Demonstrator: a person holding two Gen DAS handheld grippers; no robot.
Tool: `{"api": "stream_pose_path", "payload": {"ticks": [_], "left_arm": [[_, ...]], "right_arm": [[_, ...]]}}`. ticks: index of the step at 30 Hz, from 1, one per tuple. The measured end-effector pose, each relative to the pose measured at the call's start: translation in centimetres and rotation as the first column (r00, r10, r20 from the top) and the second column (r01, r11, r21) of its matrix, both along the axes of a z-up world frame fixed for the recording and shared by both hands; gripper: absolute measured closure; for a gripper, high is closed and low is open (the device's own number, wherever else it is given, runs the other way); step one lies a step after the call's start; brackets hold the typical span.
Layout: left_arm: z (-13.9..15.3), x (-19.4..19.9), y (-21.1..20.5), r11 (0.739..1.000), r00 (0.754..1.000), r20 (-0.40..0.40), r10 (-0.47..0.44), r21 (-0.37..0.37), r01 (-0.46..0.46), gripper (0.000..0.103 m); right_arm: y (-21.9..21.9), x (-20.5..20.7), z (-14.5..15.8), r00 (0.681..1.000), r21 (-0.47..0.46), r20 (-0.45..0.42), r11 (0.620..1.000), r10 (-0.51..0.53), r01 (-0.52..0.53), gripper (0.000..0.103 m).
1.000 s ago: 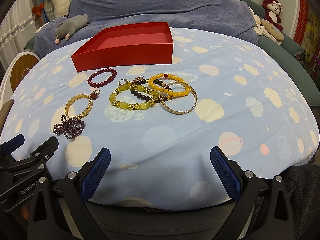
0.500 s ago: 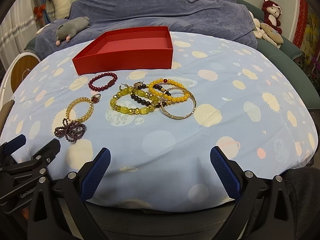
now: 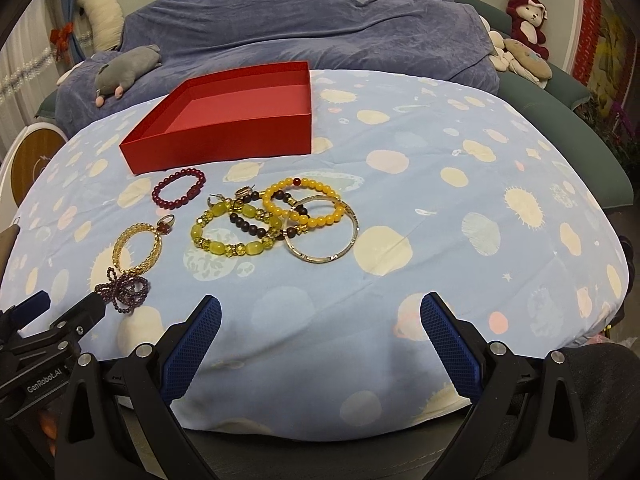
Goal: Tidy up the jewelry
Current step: 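Grasp the dark red beaded bow bracelet with the left tool while the right tool grasps the thin gold bangle, then carry both bracelets into the red box and open both tools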
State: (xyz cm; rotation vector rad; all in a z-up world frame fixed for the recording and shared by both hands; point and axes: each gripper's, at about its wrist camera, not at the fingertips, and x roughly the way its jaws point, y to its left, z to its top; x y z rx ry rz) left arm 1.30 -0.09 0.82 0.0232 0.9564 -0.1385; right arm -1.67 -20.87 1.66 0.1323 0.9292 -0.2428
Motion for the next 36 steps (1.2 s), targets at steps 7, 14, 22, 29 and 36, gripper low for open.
{"api": "stream_pose_path", "payload": {"ticks": [7,14,22,29,36], "left_arm": [[-1.2,1.3,-1.2,0.999,0.998,-0.055,-0.039,-0.007,0.038,0.023],[-1.7,2.0,-1.8,0.997,0.993,-0.087,-0.074,-0.034,0.072,0.054],[-1.4,2.1,-1.4,0.990,0.988,-0.100,-0.114,-0.093,0.105,0.093],[-1.2,2.3,-0.9,0.990,0.989,-0.102,-0.106,-0.103,0.096,0.093],[-0.9,2.6,-0.8,0.990,0.989,-0.103,-0.107,-0.102,0.097,0.094]], "right_arm": [[-1.7,1.1,-0.5,0.999,0.021,-0.032,0.999,-0.024,0.025,0.007],[-2.0,2.7,-0.8,0.999,0.030,-0.049,1.000,0.008,-0.007,0.010],[-1.0,5.0,-1.4,0.994,0.060,-0.079,0.996,0.072,-0.067,0.035],[0.4,6.3,-2.1,0.987,0.089,-0.102,0.989,0.128,-0.119,0.062],[0.5,6.9,-3.1,0.982,0.114,-0.123,0.985,0.146,-0.133,0.090]]}}
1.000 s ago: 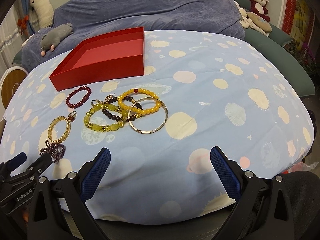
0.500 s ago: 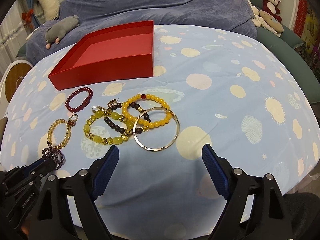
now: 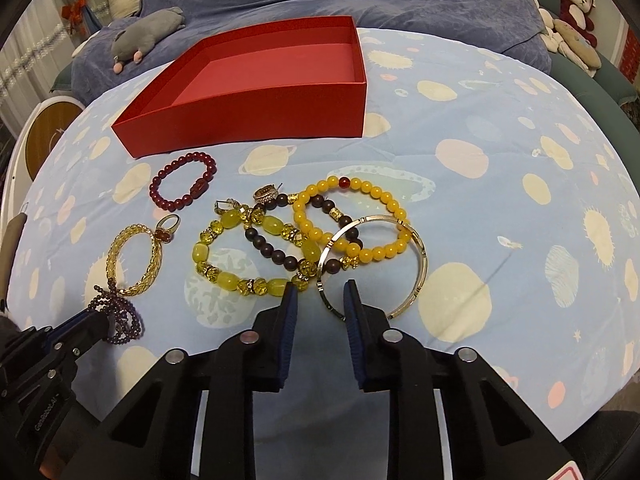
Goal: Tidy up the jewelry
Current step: 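Carry both bracelets into the red box and open both tools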
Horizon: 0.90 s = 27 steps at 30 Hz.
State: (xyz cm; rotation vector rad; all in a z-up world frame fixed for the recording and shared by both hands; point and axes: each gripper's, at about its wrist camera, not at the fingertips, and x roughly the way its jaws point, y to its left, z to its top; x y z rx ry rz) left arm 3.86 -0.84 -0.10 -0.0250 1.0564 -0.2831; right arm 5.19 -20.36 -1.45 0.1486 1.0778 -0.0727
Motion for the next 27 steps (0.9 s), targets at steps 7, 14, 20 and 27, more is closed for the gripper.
{"api": "stream_pose_path", "payload": {"ticks": [7,14,20,27], "left_arm": [[0.9,0.2,0.3,1.000,1.000,0.008,0.008,-0.017,-0.007,0.096],[1.8,-0.3,0.8,0.999,1.000,0.026,0.000,-0.033,0.001,0.097],[3.0,-0.8,1.0,0.999,0.999,0.041,-0.004,-0.041,0.005,0.097],[5.2,-0.1,0.6,0.999,0.998,0.066,-0.017,-0.039,0.020,0.097]], "right_arm": [[-0.3,-0.8,0.8,1.000,0.028,0.023,1.000,0.000,0.000,0.099],[-0.8,-2.5,2.1,0.999,0.075,0.044,0.997,-0.023,0.019,0.099],[-0.5,-3.9,3.5,0.998,0.111,0.069,0.994,-0.015,0.007,0.099],[-0.6,-3.3,6.2,0.993,0.139,0.120,0.990,0.000,-0.017,0.099]]}}
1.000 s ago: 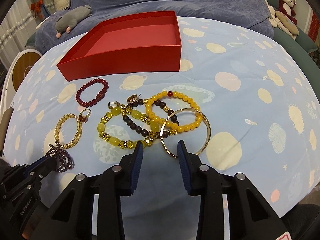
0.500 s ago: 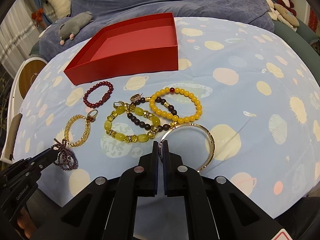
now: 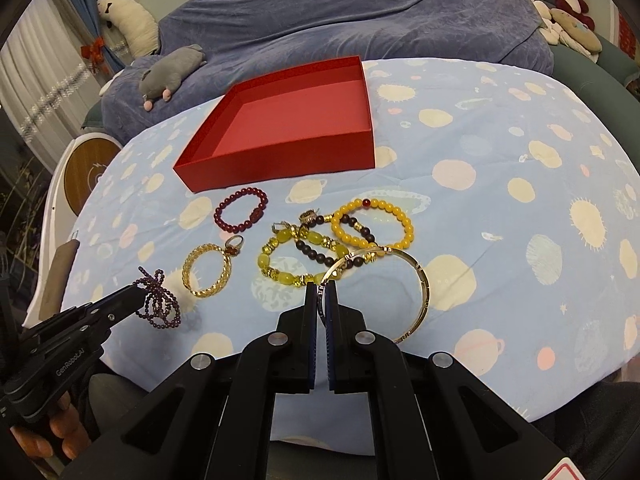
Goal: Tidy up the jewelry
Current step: 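Carry both bracelets into the red box and open both tools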
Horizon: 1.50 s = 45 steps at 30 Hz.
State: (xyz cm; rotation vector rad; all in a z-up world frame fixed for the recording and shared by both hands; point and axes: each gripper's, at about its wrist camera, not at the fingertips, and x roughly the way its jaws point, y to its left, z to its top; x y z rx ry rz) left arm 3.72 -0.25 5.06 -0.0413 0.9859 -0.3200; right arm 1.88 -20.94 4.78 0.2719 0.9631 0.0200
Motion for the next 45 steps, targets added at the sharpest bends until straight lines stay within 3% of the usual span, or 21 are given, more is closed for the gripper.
{"api": "stream_pose_path", "payload": {"ticks": [6,15,22,27,33,35,36,37,39,45], "left_arm": [[2.9,4.2,-0.9,1.000,0.999,0.048,-0.021,-0.010,0.022,0.097],[6.1,16.7,-3.2,0.997,0.993,0.113,-0.037,-0.058,0.044,0.097],[3.4,26.6,-5.3,0.999,0.995,0.092,-0.044,-0.017,0.046,0.097],[0.1,31.1,-6.2,0.999,0.998,0.040,-0.042,0.006,0.042,0.097],[-2.4,33.4,-6.3,0.999,1.000,0.005,-0.031,0.008,0.031,0.096],[-2.5,33.7,-6.1,1.000,1.000,0.011,-0.023,-0.001,0.023,0.096],[-2.5,33.8,-6.1,1.000,1.000,0.014,-0.020,0.004,0.020,0.095],[-2.4,33.8,-6.1,1.000,1.000,0.017,-0.014,0.017,0.014,0.091],[-1.9,33.5,-5.9,1.000,0.999,0.031,-0.010,0.025,0.009,0.080],[0.4,30.5,-5.3,0.999,0.996,0.085,-0.019,0.035,0.016,0.066]], "right_arm": [[-0.6,4.3,3.1,0.997,0.001,0.064,0.999,0.040,-0.040,0.099],[-1.4,17.3,4.8,0.992,0.025,0.093,0.996,0.085,-0.088,0.099],[-1.7,26.8,1.4,0.995,0.037,0.039,0.995,0.090,-0.092,0.099],[-2.5,31.5,-1.6,0.997,0.044,-0.018,0.996,0.079,-0.078,0.098],[-2.5,34.2,-3.8,0.993,0.019,-0.065,0.995,0.101,-0.100,0.098],[-2.6,34.4,-3.9,0.994,0.010,-0.061,0.996,0.085,-0.085,0.093],[-2.8,34.3,-3.8,0.996,0.010,-0.058,0.997,0.074,-0.074,0.085],[-3.0,34.1,-3.7,0.997,0.014,-0.049,0.998,0.064,-0.063,0.073],[-3.3,33.4,-3.0,0.999,0.015,-0.024,0.999,0.048,-0.047,0.065],[-3.9,29.5,-0.8,0.999,0.032,0.009,0.999,0.035,-0.035,0.062]]}}
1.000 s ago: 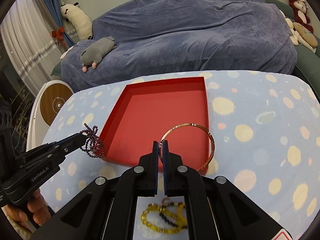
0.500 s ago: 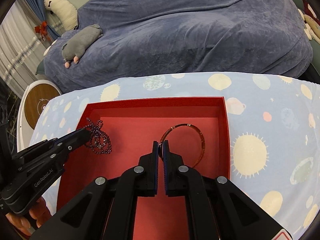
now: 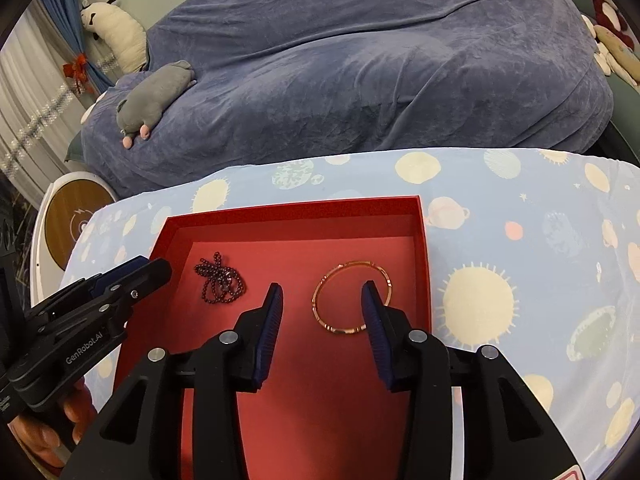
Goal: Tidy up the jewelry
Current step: 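Carry both bracelets into the red box and open both tools, then grasp the gold cuff bracelet with the left tool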
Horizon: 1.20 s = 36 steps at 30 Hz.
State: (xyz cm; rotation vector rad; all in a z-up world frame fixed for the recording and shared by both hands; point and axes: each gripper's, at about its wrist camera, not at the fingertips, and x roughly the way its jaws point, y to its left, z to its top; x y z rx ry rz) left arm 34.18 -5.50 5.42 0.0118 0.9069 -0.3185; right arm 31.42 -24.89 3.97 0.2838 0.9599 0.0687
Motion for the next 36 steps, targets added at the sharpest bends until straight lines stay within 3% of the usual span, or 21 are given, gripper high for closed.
{"api": "stream_pose_path", "payload": {"ticks": [5,15,24,28,36], "left_arm": [[2.1,-4.2,0.9,1.000,0.999,0.034,0.001,-0.008,-0.001,0.055],[3.3,-14.3,3.0,1.000,1.000,0.023,0.008,-0.009,-0.008,0.052],[0.2,-22.6,4.1,0.999,0.999,-0.038,0.013,0.036,-0.012,0.050],[-1.0,-25.5,4.3,0.999,0.999,-0.042,0.018,0.034,-0.017,0.032],[-4.1,-27.5,3.3,0.996,0.997,-0.079,-0.004,0.086,0.011,0.025]], "right_arm": [[-0.1,-4.5,2.2,0.999,-0.020,0.033,1.000,-0.023,0.024,0.056],[0.9,-15.4,3.6,0.998,-0.099,0.053,0.994,-0.029,0.034,0.049],[1.9,-24.0,0.5,0.999,-0.114,-0.017,0.992,-0.050,0.048,0.048],[2.2,-26.6,-0.9,0.997,-0.115,-0.049,0.992,-0.064,0.058,0.048],[2.0,-29.3,-3.1,0.991,-0.106,-0.095,0.991,-0.092,0.082,0.047]]}}
